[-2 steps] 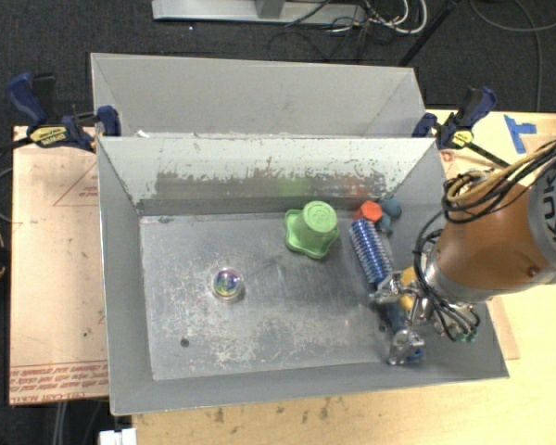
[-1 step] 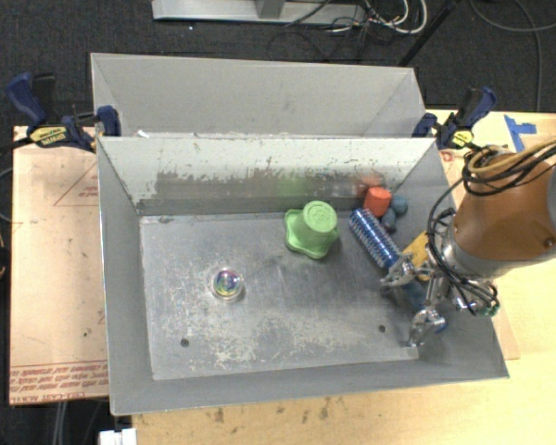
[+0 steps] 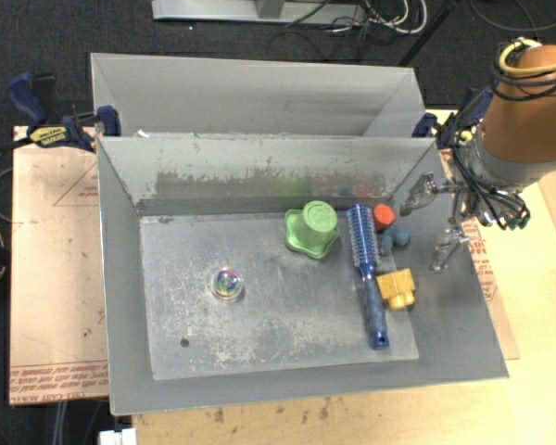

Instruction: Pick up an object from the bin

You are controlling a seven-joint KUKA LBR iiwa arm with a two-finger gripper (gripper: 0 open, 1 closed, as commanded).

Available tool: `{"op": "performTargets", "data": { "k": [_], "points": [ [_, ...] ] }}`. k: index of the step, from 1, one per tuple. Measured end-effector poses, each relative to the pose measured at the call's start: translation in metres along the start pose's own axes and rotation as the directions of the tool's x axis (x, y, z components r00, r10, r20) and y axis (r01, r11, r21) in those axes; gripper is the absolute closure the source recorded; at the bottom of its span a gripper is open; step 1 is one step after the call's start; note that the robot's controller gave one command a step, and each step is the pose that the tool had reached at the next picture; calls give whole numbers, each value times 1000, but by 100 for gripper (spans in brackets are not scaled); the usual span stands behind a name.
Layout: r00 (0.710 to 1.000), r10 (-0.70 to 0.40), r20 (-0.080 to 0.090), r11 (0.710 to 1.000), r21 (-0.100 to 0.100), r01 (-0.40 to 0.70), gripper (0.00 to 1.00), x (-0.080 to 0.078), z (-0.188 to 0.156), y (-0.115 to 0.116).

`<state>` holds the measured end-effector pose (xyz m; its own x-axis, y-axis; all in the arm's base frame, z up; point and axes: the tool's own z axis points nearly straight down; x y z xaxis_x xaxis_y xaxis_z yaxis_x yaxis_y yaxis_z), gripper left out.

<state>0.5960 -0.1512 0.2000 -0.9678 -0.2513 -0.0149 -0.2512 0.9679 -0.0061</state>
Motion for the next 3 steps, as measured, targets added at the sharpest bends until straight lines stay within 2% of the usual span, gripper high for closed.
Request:
{"op": "performTargets", "data": {
  "k": [1,2,3],
  "points": [
    [985,-170,8,985,4,170,0,9,89,33],
    [986,-167,-3,986,-3,167,100,13,96,34],
    [929,-370,-8,929,-7,370,100,62,26,16]
  ]
}}
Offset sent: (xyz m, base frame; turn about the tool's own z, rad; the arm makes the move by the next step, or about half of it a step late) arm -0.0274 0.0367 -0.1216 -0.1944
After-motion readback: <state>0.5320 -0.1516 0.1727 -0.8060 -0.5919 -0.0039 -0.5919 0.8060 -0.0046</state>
